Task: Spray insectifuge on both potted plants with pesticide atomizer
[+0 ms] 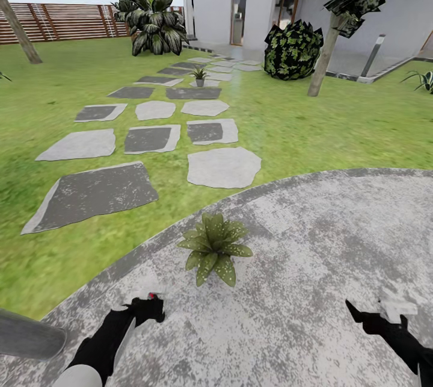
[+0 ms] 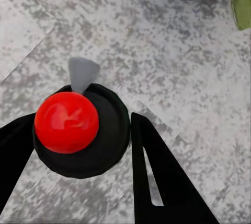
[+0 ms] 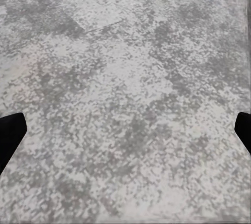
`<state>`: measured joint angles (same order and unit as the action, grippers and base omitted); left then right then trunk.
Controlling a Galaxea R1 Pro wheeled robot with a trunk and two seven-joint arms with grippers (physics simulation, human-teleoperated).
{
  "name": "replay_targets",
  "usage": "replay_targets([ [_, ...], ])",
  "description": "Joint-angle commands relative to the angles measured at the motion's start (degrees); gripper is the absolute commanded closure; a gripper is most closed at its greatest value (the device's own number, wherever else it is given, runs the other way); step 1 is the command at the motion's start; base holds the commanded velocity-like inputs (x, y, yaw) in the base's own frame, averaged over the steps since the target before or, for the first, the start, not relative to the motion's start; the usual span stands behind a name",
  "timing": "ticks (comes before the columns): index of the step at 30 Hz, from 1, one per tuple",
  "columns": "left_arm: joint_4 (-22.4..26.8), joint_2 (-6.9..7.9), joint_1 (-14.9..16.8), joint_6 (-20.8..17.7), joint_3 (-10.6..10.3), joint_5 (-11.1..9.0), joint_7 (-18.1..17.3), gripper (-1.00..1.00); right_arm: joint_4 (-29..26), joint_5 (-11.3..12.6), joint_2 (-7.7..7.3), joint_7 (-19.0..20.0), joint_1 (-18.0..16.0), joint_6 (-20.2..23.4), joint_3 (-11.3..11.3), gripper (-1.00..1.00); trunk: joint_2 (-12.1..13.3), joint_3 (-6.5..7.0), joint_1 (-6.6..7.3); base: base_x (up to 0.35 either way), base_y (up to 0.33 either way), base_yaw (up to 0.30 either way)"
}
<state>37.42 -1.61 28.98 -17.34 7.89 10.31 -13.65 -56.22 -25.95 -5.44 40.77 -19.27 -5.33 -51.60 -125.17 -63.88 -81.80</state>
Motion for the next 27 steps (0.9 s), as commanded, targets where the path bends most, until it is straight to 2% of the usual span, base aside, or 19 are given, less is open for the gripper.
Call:
replay_targets([
  [1,0.11,-0.12,-0.07,-0.20,1.79,0.53,0.05,1.00,0.67,-0.46,0.14,-0.31,-0.07,-0.71,-0.65,-1.00,-0.02,-0.04,0.01,0.000,0.000,0.000],
  [3,0.11,-0.13,-0.17,-0.10,3.28,0.52,0.68,1.00,1.20,-0.37,0.20,-0.80,-0.07,-0.04,-1.80,-1.00,-0.02,-0.04,0.01,0.000,0.000,0.000],
  [4,-0.02,-0.14,-0.42,0.02,4.21,0.49,1.01,1.00,1.48,-0.35,0.23,-1.04,-0.07,1.30,-3.47,-1.00,-0.02,-0.04,0.01,0.000,0.000,0.000],
  [7,-0.51,-0.17,-0.87,0.66,4.88,-0.63,1.34,1.00,1.64,-0.45,0.25,-1.16,-0.07,2.46,-5.09,-1.00,-0.02,-0.04,0.01,0.000,0.000,0.000],
  [10,-1.35,-0.15,-1.16,1.23,5.12,-2.08,1.43,1.00,1.70,-0.60,0.25,-1.20,-0.07,2.87,-5.63,-1.00,-0.02,-0.04,0.01,0.000,0.000,0.000],
  [12,-1.84,-0.15,-1.27,1.69,5.15,-2.35,1.44,1.00,1.71,-0.64,0.25,-1.21,-0.07,2.96,-5.75,-1.00,-0.02,-0.04,0.01,0.000,0.000,0.000],
  [14,-2.69,-0.07,-1.74,3.81,5.27,-2.71,1.47,1.00,1.72,-0.75,0.25,-1.22,-0.07,3.10,-5.90,-1.00,-0.02,-0.04,0.01,0.000,0.000,0.000],
  [20,-2.80,0.40,-2.99,4.32,5.43,-2.89,1.52,1.00,2.33,-0.71,0.15,-1.29,-0.05,2.98,-6.00,-1.00,-0.02,-0.04,0.01,0.000,0.000,0.000],
  [27,-2.79,0.46,-3.25,4.26,5.47,-2.85,1.56,1.00,3.99,-0.70,0.03,-1.36,-0.06,2.56,-6.05,-1.00,2.79,1.22,1.55,0.000,0.000,0.000],
])
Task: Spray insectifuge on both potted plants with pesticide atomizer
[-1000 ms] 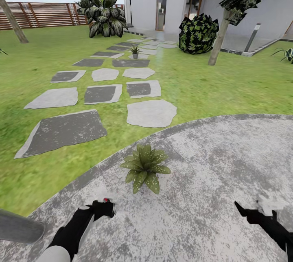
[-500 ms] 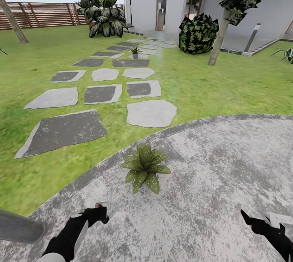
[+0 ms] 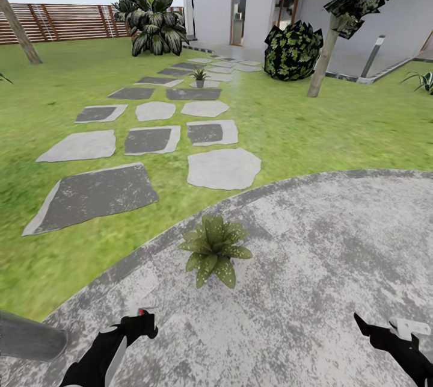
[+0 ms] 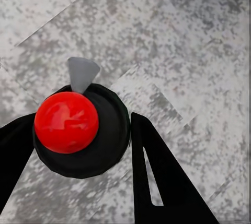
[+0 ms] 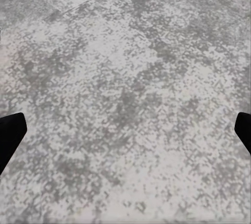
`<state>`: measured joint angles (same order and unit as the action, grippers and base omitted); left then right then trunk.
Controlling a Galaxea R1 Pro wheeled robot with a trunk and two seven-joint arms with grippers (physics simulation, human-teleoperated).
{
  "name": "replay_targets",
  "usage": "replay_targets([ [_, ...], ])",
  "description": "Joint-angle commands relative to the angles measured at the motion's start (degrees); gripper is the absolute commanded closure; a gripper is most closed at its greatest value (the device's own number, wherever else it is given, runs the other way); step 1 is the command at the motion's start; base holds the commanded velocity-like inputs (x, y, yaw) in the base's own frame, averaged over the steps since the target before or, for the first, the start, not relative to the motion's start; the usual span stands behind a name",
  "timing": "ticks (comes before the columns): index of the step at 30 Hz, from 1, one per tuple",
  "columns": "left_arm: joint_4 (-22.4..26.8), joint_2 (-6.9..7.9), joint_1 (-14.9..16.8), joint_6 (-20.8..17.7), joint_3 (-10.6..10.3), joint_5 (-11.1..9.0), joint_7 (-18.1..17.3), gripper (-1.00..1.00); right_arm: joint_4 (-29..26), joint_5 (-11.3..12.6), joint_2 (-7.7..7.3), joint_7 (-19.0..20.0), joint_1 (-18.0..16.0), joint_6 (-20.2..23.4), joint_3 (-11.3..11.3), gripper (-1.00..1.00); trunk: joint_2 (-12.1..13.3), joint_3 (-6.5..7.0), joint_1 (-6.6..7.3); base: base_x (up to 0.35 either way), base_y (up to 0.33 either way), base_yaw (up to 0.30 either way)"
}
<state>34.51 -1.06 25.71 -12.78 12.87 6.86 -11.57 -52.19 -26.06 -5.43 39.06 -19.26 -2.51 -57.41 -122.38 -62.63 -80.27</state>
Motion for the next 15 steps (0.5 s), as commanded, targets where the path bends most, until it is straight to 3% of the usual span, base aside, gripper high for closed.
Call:
replay_targets([
  [1,0.12,-0.08,0.00,-0.30,0.48,0.60,-0.54,1.00,0.07,-0.58,0.01,0.31,-0.08,-0.33,-0.24,-1.00,0.40,0.14,0.23,0.000,0.000,0.000],
  [9,0.12,0.00,-0.04,-0.25,0.48,0.61,-0.56,1.00,0.53,-0.68,-0.13,0.00,-0.01,-0.57,-0.25,-1.00,3.61,1.58,1.99,0.000,0.000,0.000],
  [15,0.12,0.12,-0.40,-0.24,0.69,0.61,-0.54,1.00,5.70,-0.78,-1.01,-0.83,0.00,-3.80,-0.25,-1.00,6.01,2.66,3.31,0.000,0.000,0.000],
])
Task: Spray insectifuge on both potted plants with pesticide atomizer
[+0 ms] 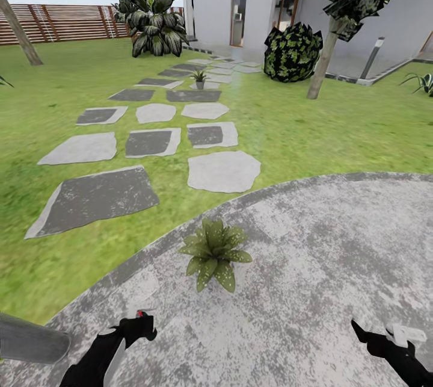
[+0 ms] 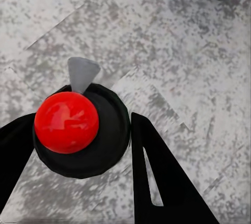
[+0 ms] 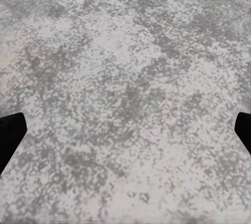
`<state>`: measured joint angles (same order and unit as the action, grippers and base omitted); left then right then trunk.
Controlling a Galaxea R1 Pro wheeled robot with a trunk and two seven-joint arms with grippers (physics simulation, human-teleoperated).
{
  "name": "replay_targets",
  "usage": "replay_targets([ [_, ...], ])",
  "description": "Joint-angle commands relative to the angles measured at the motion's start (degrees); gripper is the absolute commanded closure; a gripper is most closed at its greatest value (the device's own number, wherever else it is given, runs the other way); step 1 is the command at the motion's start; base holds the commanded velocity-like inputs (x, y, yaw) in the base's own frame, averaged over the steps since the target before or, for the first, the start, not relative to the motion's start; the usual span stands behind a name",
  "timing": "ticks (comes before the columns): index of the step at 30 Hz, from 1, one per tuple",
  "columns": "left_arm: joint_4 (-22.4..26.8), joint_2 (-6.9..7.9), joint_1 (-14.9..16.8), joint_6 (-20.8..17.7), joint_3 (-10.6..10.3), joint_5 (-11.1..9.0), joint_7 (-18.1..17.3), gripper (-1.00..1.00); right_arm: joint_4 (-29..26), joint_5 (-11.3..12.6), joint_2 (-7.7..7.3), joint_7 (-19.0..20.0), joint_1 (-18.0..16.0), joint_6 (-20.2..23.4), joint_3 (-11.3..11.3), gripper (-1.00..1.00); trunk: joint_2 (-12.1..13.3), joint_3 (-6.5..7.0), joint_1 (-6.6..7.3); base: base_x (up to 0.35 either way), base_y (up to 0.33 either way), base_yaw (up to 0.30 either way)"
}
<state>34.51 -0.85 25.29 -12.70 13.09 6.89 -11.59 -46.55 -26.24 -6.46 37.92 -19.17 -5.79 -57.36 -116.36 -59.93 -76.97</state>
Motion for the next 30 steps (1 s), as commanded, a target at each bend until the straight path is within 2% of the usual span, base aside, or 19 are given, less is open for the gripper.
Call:
replay_targets([
  [1,0.10,-0.07,-0.14,-0.31,0.93,0.58,-0.53,1.00,2.42,-0.64,-0.30,-0.21,-0.08,-2.26,-0.28,-1.00,0.40,0.15,0.23,0.000,0.000,0.000],
  [4,0.04,0.00,-0.47,-0.31,2.43,0.64,-0.54,1.00,10.63,-0.81,-1.91,-2.66,-0.08,-8.27,0.03,-1.00,1.60,0.68,0.89,0.000,0.000,0.000],
  [6,-0.03,0.02,-0.77,-0.31,2.76,0.65,-0.51,1.00,13.25,-0.95,-2.31,-3.90,-0.08,-10.61,0.18,-1.00,2.40,1.04,1.33,0.000,0.000,0.000],
  [7,-0.12,0.04,-1.08,-0.31,3.04,0.66,-0.48,1.00,15.82,-2.46,-2.52,-6.39,-0.11,-12.94,0.40,-1.00,2.80,1.22,1.55,0.000,0.000,0.000],
  [8,-0.14,0.04,-1.16,-0.31,3.10,0.66,-0.42,1.00,16.38,-3.43,-2.48,-7.49,-0.12,-13.46,0.49,-1.00,3.20,1.40,1.77,0.000,0.000,0.000],
  [11,-0.26,-0.11,-1.44,-0.29,3.17,0.64,1.74,1.00,19.04,-9.96,-2.13,-14.21,-0.14,-14.98,0.65,-1.00,4.41,1.94,2.43,0.000,0.000,0.000],
  [13,-0.33,-0.33,-1.54,-0.25,3.13,0.61,3.21,1.00,21.40,-12.56,-2.01,-16.71,-0.15,-15.35,0.62,-1.00,5.21,2.30,2.87,0.000,0.000,0.000],
  [15,-0.37,-0.49,-1.59,-0.24,3.10,0.60,4.01,1.00,23.18,-13.92,-1.95,-18.08,-0.16,-15.54,0.65,-1.00,6.01,2.66,3.31,0.000,0.000,0.000],
  [18,-0.95,-0.64,-1.63,-0.22,3.10,0.54,4.62,1.00,25.59,-14.75,-1.85,-18.97,0.16,-15.41,0.59,-1.00,7.22,3.20,3.97,0.000,0.000,0.000],
  [20,-1.24,-0.73,-1.63,-0.22,3.09,0.52,4.76,1.00,29.13,-14.95,-2.06,-19.33,0.79,-15.31,0.55,-1.00,8.02,3.56,4.41,0.000,0.000,0.000],
  [24,-1.52,-0.80,-1.64,-0.22,3.08,0.50,4.88,1.00,34.93,-15.22,-1.89,-21.08,3.87,-15.30,0.76,-1.00,9.62,4.27,5.29,0.000,0.000,0.000],
  [28,-1.60,-0.81,-1.64,-0.22,3.12,0.50,4.89,1.00,36.03,-15.37,-1.54,-21.59,6.50,-15.34,1.00,-1.00,11.23,4.99,6.16,0.000,0.000,0.000],
  [30,-1.62,-0.82,-1.64,-0.22,3.15,0.49,4.90,1.00,36.37,-15.40,-0.81,-21.74,7.36,-15.37,0.97,-1.00,12.03,5.35,6.60,0.000,0.000,0.000],
])
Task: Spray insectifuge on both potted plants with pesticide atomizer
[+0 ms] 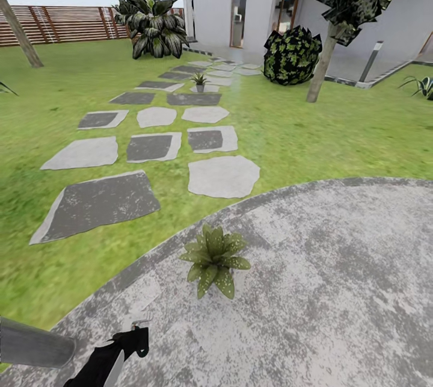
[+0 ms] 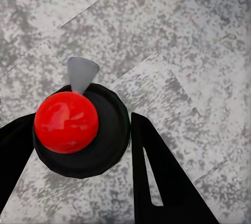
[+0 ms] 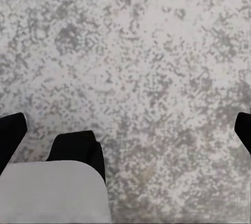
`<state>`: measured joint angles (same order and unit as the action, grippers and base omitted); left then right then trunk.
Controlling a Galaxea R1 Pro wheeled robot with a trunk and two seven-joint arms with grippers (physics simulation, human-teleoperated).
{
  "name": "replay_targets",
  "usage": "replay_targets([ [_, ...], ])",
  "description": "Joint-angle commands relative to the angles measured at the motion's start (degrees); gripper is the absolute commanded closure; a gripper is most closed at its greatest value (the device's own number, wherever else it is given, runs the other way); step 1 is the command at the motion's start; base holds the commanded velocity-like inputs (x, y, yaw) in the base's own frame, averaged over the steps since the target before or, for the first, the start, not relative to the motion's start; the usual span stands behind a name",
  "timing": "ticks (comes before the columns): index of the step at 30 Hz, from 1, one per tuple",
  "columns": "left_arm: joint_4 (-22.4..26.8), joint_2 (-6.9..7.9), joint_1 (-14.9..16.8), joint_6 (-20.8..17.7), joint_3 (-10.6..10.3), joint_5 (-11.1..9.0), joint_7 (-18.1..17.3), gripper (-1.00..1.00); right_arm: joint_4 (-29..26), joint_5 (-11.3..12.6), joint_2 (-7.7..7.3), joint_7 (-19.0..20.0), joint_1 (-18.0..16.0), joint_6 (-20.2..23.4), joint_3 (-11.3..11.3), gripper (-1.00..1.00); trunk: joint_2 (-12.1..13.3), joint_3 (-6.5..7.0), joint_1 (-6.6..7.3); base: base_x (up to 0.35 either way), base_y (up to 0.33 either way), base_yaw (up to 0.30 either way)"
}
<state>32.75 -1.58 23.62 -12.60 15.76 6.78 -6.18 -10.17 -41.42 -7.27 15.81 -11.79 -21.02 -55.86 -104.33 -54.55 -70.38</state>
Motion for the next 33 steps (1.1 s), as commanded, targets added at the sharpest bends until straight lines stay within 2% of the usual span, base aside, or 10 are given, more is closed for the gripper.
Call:
replay_targets([
  [1,0.13,-0.09,0.02,-0.32,0.49,0.60,-0.50,1.00,0.09,-0.18,0.25,0.34,0.36,-0.15,-0.60,-1.00,0.40,0.15,0.23,0.000,0.000,0.000],
  [8,0.04,-0.11,0.02,-0.32,0.47,0.52,-0.50,1.00,0.27,-0.26,0.68,0.32,2.32,-0.16,-0.64,-1.00,3.21,1.40,1.77,0.000,0.000,0.000],
  [33,0.03,-0.13,0.02,-0.32,0.46,0.52,-0.50,1.00,-0.11,-0.01,-0.01,0.23,2.47,-0.13,-1.02,-1.00,13.23,5.89,7.26,0.000,0.000,0.000],
])
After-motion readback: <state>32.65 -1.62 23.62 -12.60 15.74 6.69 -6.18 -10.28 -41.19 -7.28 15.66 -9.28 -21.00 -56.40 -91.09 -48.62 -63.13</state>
